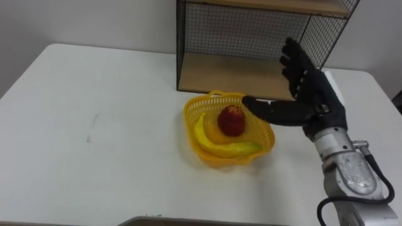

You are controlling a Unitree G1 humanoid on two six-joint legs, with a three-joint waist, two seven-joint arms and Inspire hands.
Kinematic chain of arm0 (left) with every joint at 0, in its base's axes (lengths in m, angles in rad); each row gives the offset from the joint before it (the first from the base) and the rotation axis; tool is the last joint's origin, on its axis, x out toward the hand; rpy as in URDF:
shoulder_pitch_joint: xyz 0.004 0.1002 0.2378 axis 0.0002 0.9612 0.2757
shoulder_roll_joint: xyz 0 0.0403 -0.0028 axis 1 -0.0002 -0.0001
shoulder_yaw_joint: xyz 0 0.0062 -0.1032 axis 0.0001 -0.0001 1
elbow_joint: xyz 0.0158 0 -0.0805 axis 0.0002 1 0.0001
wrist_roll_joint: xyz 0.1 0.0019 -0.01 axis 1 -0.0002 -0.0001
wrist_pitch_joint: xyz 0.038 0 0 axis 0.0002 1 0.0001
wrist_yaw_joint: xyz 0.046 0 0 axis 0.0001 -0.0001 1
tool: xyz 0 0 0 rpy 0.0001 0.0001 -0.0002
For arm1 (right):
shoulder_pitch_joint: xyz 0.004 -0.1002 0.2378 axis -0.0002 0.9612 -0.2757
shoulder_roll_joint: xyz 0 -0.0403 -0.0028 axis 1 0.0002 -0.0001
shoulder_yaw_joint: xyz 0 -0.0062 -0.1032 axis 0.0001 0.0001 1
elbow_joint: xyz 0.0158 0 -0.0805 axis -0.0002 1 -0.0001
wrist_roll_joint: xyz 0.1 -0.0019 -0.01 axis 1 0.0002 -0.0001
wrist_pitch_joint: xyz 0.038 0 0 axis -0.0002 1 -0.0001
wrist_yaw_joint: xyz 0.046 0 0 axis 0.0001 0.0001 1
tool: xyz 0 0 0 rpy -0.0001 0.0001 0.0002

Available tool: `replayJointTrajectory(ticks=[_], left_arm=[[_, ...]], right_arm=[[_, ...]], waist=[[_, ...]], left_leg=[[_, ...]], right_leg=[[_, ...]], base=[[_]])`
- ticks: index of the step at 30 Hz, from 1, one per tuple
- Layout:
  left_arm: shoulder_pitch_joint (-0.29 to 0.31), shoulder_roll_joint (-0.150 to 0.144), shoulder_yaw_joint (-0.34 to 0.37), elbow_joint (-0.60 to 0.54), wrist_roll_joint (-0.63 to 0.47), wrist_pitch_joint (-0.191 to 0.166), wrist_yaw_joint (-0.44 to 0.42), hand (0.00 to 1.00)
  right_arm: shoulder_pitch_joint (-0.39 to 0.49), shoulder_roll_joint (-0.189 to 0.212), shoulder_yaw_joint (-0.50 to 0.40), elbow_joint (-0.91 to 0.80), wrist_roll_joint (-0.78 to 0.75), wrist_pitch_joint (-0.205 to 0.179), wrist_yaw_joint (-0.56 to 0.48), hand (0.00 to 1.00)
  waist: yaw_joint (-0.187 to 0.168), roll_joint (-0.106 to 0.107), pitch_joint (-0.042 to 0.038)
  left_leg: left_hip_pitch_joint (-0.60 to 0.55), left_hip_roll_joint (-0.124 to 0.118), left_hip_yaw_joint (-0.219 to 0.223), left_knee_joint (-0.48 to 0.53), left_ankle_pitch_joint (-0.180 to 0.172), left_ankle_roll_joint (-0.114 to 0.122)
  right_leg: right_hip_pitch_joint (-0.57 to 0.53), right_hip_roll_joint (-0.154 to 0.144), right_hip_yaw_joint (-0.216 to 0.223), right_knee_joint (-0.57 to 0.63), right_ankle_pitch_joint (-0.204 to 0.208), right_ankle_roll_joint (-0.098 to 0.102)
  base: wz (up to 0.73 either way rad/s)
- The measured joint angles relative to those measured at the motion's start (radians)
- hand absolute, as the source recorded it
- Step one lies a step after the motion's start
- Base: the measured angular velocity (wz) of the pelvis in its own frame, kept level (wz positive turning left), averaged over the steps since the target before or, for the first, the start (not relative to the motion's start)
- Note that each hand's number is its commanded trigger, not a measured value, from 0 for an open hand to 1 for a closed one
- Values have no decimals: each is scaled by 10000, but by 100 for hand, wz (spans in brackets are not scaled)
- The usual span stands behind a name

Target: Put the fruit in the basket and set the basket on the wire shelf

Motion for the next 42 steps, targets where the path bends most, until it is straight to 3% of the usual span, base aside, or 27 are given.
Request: replayJointTrajectory(ticks=[3,6,8,11,13,17,23,26,33,35,37,42], left_arm=[[125,-15,675,-343,-1239,-123,869,0],[241,-22,1514,-610,-2434,-469,1998,0],[398,-51,2190,-1594,-3481,-596,2984,0],[531,-61,2880,-3299,-3969,-747,4496,0],[540,-68,3055,-4548,-4150,-980,5534,0],[520,-79,3376,-6646,-4062,-1771,7273,0],[484,-134,3763,-8906,-3657,-1968,8622,0],[463,-145,3757,-10099,-3658,-2005,8733,0],[15,-139,3306,-11384,-3976,-2039,8232,0],[15,-138,2683,-11485,-4103,-2064,7500,0],[15,-138,2155,-11485,-4164,-2064,6930,0],[-6,-141,343,-11424,-4554,-2067,5225,0]], right_arm=[[73,-6,-359,43,4,-128,-496,0],[325,-5,-610,96,65,-163,-947,0],[729,-4,-748,97,66,-242,-1342,0],[1012,-1,-992,94,160,-241,-1914,0],[1049,-1,-992,96,165,-242,-2136,0],[1332,-1,-1109,97,94,-303,-2369,0],[1717,6,-1654,137,38,-363,-2719,0],[1719,9,-1660,137,-18,-363,-2715,0],[1729,139,-1607,137,-299,-364,-2224,0],[1734,301,-1448,150,-299,-371,-1949,0],[1729,301,-1280,380,-307,-518,-1774,0],[1733,563,-792,1073,-275,-566,-1070,0]], waist=[[3,9,36],[87,51,58],[210,93,61],[414,198,78],[548,275,58],[735,435,-67],[854,469,-46],[834,392,-5],[634,344,32],[551,337,60],[431,323,138],[220,330,170]], left_leg=[[-13,-2,-76,-2,0,0],[-11,-5,-116,-14,1,0],[-6,0,-106,-44,1,1],[-9,-3,-47,-52,1,1],[-12,-2,-59,-49,1,1],[58,-3,-61,-60,2,3],[62,-30,-212,-23,6,11],[-36,-47,-213,20,9,5],[-53,-91,-292,15,25,24],[-44,-89,-297,14,27,25],[-44,-88,-294,11,26,25],[-20,-79,-244,-26,27,26]], right_leg=[[21,-3,-37,-10,0,1],[31,-6,-50,-15,-1,2],[-5,-2,-28,-12,-2,2],[-29,-4,-3,-13,-1,2],[-26,-7,-22,-11,-2,2],[28,-9,-22,-4,-3,4],[72,-36,-66,11,-20,28],[-12,-44,-41,6,-23,23],[30,-85,-168,-8,-30,25],[49,-82,-173,-12,-31,27],[48,-76,-157,-22,-31,27],[25,-70,-120,-3,-32,28]], base=[[7],[1],[-3],[-5],[0],[-1],[3],[1],[5],[3],[0],[-3]])
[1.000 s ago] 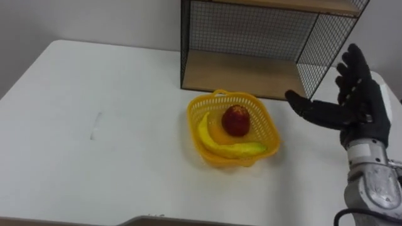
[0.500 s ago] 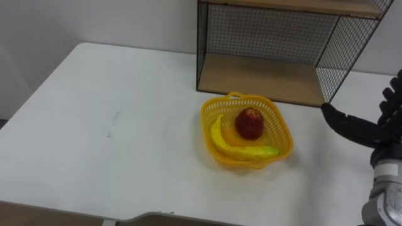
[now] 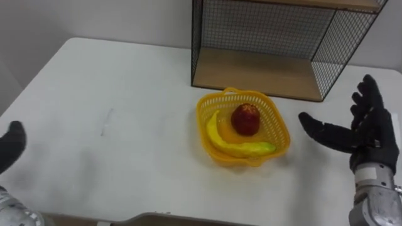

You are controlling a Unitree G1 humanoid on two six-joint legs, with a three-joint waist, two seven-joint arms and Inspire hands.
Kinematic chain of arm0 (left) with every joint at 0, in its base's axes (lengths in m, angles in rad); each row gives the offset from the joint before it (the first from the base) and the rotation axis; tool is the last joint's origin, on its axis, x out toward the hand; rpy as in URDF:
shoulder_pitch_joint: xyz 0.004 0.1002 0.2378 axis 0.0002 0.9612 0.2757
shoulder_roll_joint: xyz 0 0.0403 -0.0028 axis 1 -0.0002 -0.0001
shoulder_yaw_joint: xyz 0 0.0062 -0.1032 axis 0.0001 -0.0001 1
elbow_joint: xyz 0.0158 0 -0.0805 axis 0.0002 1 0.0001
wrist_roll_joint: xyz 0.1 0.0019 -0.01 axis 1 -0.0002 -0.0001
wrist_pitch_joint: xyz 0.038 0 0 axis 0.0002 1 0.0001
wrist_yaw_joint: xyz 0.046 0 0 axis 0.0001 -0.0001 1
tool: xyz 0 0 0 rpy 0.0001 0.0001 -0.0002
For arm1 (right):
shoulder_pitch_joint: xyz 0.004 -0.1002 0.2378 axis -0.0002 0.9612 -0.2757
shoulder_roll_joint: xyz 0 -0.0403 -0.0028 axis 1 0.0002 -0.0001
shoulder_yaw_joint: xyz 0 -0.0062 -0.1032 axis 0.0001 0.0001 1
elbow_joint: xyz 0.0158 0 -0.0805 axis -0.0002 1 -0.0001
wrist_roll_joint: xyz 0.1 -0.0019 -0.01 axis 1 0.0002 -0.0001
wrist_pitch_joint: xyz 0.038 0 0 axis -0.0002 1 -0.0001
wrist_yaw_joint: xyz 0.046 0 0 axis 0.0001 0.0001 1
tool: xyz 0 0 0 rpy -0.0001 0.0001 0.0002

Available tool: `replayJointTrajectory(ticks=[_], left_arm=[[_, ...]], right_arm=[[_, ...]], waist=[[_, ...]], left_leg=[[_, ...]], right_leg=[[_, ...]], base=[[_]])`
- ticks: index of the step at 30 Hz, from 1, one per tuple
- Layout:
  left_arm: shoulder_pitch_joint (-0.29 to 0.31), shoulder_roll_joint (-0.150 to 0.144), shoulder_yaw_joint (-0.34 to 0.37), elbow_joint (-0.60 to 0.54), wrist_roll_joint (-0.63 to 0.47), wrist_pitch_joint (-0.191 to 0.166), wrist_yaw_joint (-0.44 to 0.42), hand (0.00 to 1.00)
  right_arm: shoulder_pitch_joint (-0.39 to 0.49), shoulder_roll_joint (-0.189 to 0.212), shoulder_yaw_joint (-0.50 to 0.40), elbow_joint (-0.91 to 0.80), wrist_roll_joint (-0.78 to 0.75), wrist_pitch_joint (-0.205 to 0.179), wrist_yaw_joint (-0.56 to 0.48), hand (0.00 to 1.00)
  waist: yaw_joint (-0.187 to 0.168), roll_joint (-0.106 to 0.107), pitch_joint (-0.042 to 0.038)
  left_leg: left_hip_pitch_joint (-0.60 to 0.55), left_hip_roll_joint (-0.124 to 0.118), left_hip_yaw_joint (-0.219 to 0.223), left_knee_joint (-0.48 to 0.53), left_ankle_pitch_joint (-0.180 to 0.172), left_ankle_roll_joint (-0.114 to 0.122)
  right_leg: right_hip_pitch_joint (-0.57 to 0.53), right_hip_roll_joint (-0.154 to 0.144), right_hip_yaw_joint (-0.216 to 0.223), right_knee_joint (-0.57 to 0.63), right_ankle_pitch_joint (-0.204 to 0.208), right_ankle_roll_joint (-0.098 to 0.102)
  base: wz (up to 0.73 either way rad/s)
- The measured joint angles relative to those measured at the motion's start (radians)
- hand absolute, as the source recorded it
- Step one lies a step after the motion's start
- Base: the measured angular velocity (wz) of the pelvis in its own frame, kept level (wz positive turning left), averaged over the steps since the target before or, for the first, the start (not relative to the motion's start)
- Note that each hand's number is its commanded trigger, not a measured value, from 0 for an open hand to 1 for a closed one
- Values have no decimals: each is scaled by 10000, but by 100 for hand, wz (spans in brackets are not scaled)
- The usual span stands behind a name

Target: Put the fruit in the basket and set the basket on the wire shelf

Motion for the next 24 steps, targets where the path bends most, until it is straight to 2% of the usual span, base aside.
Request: replayJointTrajectory(ticks=[2,5,11,17,24], left_arm=[[-79,0,-673,56,3,0,-979,0],[-315,3,-1192,97,-387,1,-2033,0],[-451,-1,-1670,770,-966,8,-3636,0],[-454,5,-2051,1066,-1400,12,-4412,0],[-478,36,-2550,1364,-1571,12,-4973,0]], right_arm=[[-168,103,247,406,115,-124,277,0],[-262,120,448,771,430,-169,513,0],[-265,349,715,1303,783,-182,1062,0],[-310,359,1118,1478,1378,-344,1136,0],[-367,363,1625,1478,1842,-344,1193,0]], waist=[[-209,-34,13],[-396,-105,43],[-483,-198,26],[-575,-300,29],[-724,-297,38]], left_leg=[[4,3,37,9,0,0],[10,12,150,40,0,0],[52,55,424,45,0,-1],[72,72,508,41,-1,-2],[89,75,519,41,-1,-2]], right_leg=[[-5,5,46,0,0,0],[-43,12,113,9,0,-1],[-105,60,338,15,11,-16],[-115,79,404,20,25,-29],[-107,82,417,29,28,-29]], base=[[-5],[-8],[-12],[-4],[0]])
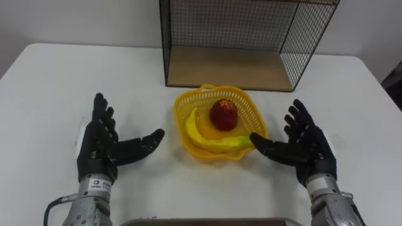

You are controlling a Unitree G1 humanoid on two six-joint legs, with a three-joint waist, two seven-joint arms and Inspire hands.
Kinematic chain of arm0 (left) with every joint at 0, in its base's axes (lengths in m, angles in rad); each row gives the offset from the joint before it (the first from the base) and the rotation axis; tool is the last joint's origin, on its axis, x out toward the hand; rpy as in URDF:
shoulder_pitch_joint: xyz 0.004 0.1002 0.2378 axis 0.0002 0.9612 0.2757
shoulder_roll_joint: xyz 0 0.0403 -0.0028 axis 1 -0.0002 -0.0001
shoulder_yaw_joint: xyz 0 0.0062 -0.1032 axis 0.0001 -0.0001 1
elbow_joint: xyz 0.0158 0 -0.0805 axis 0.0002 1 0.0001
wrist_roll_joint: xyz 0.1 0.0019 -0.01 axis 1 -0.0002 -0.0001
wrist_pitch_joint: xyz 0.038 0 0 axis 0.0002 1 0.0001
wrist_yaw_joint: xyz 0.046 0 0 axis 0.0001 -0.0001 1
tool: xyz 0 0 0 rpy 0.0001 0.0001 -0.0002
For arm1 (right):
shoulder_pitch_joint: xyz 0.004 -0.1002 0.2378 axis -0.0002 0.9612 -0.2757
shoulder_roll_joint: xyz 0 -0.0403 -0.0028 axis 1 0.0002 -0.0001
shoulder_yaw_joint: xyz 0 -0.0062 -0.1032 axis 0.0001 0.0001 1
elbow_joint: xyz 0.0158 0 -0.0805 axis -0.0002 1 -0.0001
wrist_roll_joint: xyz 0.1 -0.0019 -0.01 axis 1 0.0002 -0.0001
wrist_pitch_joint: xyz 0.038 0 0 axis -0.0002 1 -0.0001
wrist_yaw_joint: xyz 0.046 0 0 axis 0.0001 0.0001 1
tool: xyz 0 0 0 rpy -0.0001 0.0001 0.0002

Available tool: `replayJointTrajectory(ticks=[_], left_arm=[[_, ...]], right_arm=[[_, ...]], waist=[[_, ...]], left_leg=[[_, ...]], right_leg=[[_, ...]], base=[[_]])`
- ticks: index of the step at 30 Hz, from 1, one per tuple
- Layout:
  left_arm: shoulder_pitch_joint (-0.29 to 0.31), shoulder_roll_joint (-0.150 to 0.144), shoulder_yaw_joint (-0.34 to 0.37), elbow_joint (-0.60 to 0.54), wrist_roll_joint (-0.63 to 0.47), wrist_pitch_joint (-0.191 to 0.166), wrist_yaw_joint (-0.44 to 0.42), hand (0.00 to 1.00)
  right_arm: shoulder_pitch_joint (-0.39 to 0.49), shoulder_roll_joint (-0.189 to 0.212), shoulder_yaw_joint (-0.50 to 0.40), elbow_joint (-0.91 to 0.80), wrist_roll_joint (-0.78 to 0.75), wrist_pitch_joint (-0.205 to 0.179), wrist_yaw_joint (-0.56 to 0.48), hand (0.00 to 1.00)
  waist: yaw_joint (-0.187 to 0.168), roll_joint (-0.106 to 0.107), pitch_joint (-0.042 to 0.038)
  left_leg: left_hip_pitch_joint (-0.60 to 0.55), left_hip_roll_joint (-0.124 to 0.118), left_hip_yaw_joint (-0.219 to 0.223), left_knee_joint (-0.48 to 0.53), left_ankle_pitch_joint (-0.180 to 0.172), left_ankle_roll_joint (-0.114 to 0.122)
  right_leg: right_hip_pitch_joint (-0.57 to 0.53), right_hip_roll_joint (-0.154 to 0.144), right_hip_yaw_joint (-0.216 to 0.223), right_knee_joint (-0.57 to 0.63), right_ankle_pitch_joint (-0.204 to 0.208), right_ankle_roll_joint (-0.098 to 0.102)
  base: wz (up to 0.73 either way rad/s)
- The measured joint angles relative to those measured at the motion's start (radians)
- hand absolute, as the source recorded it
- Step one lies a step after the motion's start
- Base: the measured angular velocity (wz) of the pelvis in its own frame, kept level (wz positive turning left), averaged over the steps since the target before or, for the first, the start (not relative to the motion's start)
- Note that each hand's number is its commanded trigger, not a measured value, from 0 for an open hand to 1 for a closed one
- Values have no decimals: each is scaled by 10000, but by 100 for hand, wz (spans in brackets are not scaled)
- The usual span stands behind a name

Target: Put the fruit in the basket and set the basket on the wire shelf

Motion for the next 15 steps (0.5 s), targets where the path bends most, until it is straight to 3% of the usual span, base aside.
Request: replayJointTrajectory(ticks=[9,15], left_arm=[[-7,37,-271,172,-513,16,-628,0],[-6,72,-408,181,-597,290,-1339,0]], right_arm=[[-215,-1,252,0,414,0,-24,0],[-219,17,289,-1,350,3,-25,0]], waist=[[-43,4,7],[-83,15,9]], left_leg=[[-26,18,155,-5,-1,-1],[-29,20,177,-18,-1,-1]], right_leg=[[-92,31,134,10,27,-11],[-106,32,159,11,27,-9]], base=[[-4],[0]])
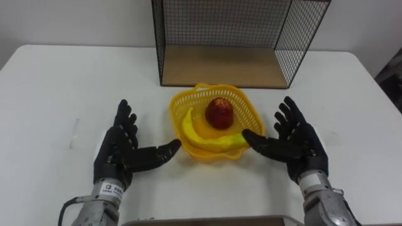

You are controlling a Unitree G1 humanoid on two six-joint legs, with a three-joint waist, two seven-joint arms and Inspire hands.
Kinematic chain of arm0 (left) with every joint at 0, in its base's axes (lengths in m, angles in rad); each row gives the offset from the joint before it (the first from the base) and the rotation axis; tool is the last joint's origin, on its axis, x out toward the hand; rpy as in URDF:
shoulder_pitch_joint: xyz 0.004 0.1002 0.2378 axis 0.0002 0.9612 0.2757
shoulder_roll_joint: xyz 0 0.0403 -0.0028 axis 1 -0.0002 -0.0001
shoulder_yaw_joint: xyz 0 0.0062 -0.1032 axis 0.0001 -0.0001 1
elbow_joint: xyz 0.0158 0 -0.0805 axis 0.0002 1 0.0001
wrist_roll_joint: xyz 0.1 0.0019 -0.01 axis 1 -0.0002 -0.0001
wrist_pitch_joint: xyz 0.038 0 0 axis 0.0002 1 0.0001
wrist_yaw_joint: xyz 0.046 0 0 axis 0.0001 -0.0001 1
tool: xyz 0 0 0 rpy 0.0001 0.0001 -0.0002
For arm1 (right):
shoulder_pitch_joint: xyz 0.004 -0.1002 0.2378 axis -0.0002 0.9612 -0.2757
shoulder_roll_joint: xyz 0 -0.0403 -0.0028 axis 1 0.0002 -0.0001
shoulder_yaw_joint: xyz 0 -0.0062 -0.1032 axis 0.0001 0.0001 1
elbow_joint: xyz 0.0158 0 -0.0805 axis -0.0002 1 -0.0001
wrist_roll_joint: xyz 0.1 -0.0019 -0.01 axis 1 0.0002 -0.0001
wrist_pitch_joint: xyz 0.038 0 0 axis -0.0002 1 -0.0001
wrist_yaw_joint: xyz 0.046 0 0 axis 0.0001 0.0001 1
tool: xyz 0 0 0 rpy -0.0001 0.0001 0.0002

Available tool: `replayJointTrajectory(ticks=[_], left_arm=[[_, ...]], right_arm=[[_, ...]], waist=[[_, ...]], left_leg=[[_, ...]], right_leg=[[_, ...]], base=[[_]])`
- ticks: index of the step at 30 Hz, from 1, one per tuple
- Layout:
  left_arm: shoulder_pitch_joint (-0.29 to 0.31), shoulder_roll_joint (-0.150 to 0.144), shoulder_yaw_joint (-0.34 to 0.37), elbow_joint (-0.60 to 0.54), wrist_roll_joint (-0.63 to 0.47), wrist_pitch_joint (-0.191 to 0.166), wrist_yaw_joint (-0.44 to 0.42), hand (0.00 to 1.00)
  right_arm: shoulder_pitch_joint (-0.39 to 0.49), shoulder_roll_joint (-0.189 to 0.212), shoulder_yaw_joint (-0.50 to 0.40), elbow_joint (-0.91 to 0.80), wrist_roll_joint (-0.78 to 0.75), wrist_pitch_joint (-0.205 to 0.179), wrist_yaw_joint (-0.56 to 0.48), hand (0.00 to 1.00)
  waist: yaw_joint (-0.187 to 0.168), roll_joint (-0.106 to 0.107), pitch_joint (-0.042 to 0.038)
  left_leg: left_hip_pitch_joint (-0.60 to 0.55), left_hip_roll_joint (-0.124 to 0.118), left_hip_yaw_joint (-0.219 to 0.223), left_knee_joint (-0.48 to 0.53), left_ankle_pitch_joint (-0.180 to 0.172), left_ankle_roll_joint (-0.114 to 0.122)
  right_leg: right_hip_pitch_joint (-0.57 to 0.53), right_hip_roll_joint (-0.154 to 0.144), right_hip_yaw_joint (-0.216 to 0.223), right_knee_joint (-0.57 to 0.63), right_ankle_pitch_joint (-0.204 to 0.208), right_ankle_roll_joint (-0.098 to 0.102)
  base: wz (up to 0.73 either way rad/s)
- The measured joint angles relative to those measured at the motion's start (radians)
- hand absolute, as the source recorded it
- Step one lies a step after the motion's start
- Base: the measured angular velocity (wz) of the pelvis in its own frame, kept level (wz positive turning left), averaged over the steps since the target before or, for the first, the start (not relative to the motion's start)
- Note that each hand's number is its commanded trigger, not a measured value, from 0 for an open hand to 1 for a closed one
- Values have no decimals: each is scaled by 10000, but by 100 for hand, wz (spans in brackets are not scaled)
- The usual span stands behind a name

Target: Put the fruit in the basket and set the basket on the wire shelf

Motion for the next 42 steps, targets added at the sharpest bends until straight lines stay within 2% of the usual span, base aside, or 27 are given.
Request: replayJointTrajectory(ticks=[4,10,14,17,24,37,42], left_arm=[[-1,-40,-91,221,2,106,-474,0],[-181,-197,-97,517,-40,89,-710,0],[-304,-215,-112,718,-45,8,-740,0],[-443,-210,-118,877,-50,-16,-739,0],[-566,-217,-175,979,-42,-13,-739,0],[-569,-216,-246,926,-201,-108,-748,0],[-581,-216,-250,821,-219,22,-750,0]], right_arm=[[-59,5,13,12,-132,5,15,0],[-389,85,332,515,-247,54,432,0],[-470,158,444,659,-283,52,752,0],[-821,158,650,1221,-333,180,764,0],[-1153,180,726,1519,-372,196,735,0],[-1180,247,778,1611,-329,158,742,0],[-1202,320,763,1647,-317,168,765,0]], waist=[[-1,35,2],[10,52,-16],[13,23,-6],[7,-15,10],[7,-56,16],[24,-163,-26],[-4,-201,-51]], left_leg=[[-6,7,-1,-16,0,-1],[7,6,-3,13,1,-2],[22,-1,-2,20,2,-1],[12,-4,-1,19,1,-1],[-8,-7,-5,21,-1,-2],[-104,-15,7,48,1,0],[-117,-16,7,85,1,0]], right_leg=[[-6,15,11,-3,4,-3],[24,10,13,5,5,-3],[40,11,70,22,9,4],[1,10,64,113,7,5],[-39,5,61,155,6,7],[-156,-9,54,149,5,7],[-160,-10,55,146,6,8]], base=[[0],[0],[0],[0],[0],[0],[0]])
